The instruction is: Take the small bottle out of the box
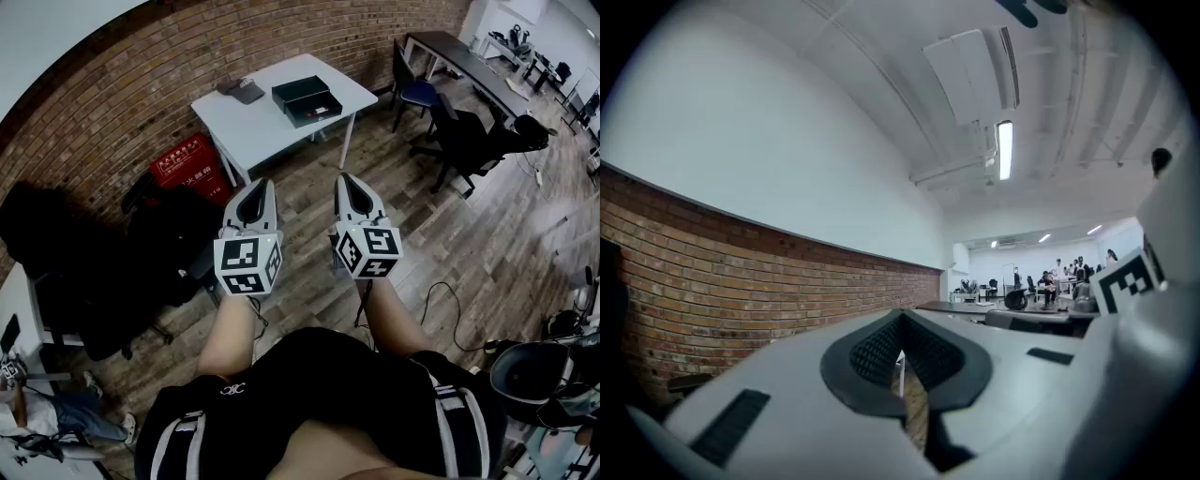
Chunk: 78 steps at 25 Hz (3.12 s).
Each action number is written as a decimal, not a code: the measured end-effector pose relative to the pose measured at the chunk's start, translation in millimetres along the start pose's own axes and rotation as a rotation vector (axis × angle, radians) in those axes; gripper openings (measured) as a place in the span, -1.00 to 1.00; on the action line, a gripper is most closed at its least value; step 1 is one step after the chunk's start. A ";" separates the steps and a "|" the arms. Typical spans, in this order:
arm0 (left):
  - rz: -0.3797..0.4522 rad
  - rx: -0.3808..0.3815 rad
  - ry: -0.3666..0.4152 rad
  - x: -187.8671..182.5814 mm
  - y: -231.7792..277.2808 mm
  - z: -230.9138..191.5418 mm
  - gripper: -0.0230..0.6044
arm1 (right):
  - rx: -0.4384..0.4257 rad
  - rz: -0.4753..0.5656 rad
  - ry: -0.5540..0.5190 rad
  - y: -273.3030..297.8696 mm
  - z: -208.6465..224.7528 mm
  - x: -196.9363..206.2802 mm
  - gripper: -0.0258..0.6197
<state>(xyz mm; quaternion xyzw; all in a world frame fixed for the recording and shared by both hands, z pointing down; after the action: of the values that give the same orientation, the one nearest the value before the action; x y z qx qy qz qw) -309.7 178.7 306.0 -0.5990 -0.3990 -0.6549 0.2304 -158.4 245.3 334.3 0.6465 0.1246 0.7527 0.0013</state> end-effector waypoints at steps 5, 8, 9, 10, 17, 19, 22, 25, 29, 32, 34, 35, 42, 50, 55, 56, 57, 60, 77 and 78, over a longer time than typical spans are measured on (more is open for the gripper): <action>-0.023 -0.006 0.010 6.4 -0.3 19.4 -0.89 | 0.021 -0.011 -0.055 -16.8 11.9 5.0 -0.83; -0.034 -0.015 0.020 12.8 -0.7 29.9 -0.89 | 0.008 -0.017 -0.052 -24.5 17.5 11.6 -0.83; -0.038 -0.018 0.023 14.1 -0.2 33.1 -0.89 | 0.001 -0.018 -0.037 -26.7 20.2 13.4 -0.83; -0.040 -0.020 0.025 15.0 0.5 36.3 -0.89 | -0.005 -0.019 -0.022 -28.6 23.4 14.8 -0.83; -0.052 -0.030 0.053 17.5 9.8 62.0 -0.89 | -0.015 -0.019 -0.026 -39.6 47.5 14.2 -0.83; -0.056 -0.029 0.056 18.0 14.0 69.4 -0.89 | -0.012 -0.020 -0.035 -41.7 55.6 14.6 -0.83; -0.055 -0.027 0.055 16.1 22.7 81.4 -0.89 | -0.004 -0.024 -0.064 -42.2 69.4 16.4 -0.83; -0.054 -0.030 0.057 14.3 33.3 96.8 -0.89 | -0.007 -0.032 -0.079 -42.7 86.2 19.0 -0.83; -0.037 -0.032 0.036 18.3 42.6 121.3 -0.89 | -0.015 -0.029 -0.098 -47.2 105.2 21.0 -0.83; -0.039 -0.044 0.056 23.0 48.2 132.7 -0.89 | -0.023 -0.036 -0.103 -47.0 112.5 25.5 -0.83; -0.052 -0.043 0.057 27.5 53.3 136.7 -0.89 | -0.024 -0.044 -0.093 -46.6 118.4 30.5 -0.83; -0.057 -0.038 0.049 29.0 56.5 138.0 -0.89 | -0.024 -0.045 -0.088 -46.3 121.5 31.8 -0.83; -0.065 -0.018 0.009 34.1 87.1 134.0 -0.89 | -0.010 -0.042 -0.092 -29.1 139.6 29.4 -0.83; -0.061 0.039 0.005 30.5 156.7 116.7 -0.89 | 0.013 -0.057 -0.055 33.5 168.6 22.0 -0.83; -0.069 0.047 -0.013 17.3 209.7 78.2 -0.89 | 0.016 -0.076 -0.037 92.6 180.5 11.4 -0.83; -0.070 0.051 -0.014 12.8 220.2 69.5 -0.89 | 0.018 -0.077 -0.038 104.9 180.9 7.6 -0.83; -0.069 0.054 -0.014 8.3 230.3 61.0 -0.89 | 0.021 -0.076 -0.041 117.5 181.4 3.7 -0.83; -0.067 0.055 -0.011 -3.0 258.6 36.3 -0.89 | 0.028 -0.077 -0.049 154.7 183.2 -6.9 -0.83; -0.112 0.126 -0.009 -19.1 378.9 -68.0 -0.89 | 0.112 -0.090 -0.036 299.2 189.7 -27.3 -0.83; -0.121 0.129 -0.012 -16.7 382.5 -70.5 -0.89 | 0.112 -0.099 -0.035 303.2 189.8 -24.7 -0.83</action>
<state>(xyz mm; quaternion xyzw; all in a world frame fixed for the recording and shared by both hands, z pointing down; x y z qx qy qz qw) -50.9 -100.7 386.7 -0.5616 -0.4769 -0.6372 0.2261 78.6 -17.3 393.0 0.6516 0.1980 0.7322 0.0045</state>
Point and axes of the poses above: the fingertips, and each gripper's own axes: y forward along the fingers, z to its right, x out of its underside, the point moved 3 cm from there along -y, backward along the fingers, and after that the axes turned 13 degrees about -z, right-handed, at the moved point
